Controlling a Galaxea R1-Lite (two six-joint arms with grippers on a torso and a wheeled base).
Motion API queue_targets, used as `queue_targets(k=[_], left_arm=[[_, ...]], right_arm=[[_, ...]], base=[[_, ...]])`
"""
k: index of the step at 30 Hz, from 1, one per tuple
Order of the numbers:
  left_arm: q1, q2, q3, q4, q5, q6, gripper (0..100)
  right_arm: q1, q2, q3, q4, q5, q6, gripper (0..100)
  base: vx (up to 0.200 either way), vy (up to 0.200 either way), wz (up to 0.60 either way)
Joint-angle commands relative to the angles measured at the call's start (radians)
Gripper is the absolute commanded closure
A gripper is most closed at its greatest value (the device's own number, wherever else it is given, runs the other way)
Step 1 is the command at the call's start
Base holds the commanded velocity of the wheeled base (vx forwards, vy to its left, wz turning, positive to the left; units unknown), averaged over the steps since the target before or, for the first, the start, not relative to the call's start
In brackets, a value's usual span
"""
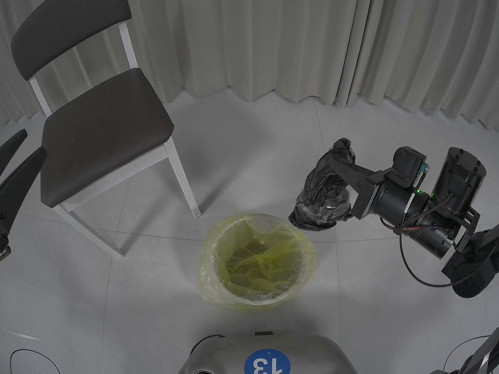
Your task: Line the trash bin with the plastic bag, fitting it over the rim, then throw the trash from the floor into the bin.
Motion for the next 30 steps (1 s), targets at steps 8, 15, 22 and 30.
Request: queue_targets(k=[8,15,22,30], left_arm=[[-0.114,0.145,0.049,-0.196,-0.001,-0.006,0],[-0.117,0.194,0.118,-0.366,-0.001,-0.004,0],[-0.112,0.2,0.185,-0.455,0.002,-0.006,0],[-0.102,0.266,0.173,-0.466,0.01,-0.09,0]], right_arm=[[0.126,0.049,0.043,-0.007,0.002,0.012,100],[0.145,0.155,0.044,-0.106,0.002,0.029,100],[0.171,0.267,0.046,-0.229,0.0,0.055,100],[0.214,0.353,0.049,-0.24,0.0,0.072,100]], base=[[0.0,0.0,0.0],[0.0,0.0,0.0],[0.0,0.0,0.0],[0.0,0.0,0.0]])
